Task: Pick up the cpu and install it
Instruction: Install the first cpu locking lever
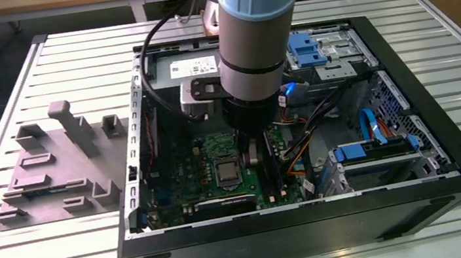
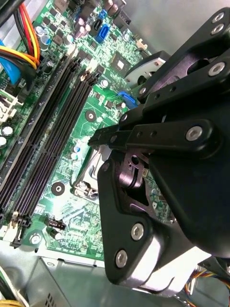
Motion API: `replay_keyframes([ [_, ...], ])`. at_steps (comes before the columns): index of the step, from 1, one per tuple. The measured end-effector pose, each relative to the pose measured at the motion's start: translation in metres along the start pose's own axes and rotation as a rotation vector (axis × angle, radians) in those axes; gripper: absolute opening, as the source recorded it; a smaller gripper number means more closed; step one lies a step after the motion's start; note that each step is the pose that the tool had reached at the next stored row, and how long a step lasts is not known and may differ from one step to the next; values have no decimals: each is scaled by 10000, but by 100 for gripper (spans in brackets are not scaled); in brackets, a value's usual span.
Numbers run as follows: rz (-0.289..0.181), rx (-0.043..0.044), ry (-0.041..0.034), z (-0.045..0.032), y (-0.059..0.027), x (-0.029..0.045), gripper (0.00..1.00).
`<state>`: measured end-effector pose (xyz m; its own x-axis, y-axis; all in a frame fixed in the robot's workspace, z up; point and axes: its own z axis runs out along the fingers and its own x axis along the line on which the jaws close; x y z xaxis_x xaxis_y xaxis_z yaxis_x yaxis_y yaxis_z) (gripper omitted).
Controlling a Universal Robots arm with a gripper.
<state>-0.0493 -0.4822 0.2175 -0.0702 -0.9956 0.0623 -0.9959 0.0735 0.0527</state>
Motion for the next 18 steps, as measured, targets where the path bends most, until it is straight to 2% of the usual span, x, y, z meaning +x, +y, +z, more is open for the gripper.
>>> replay_keyframes([
  [5,-113,26,-3,20,-2,21,11],
  [7,-167,146,-8,30,7,25,11],
  [10,-233,252,-11,46,23,27,11],
  [18,-300,280,-21,82,36,35,11],
])
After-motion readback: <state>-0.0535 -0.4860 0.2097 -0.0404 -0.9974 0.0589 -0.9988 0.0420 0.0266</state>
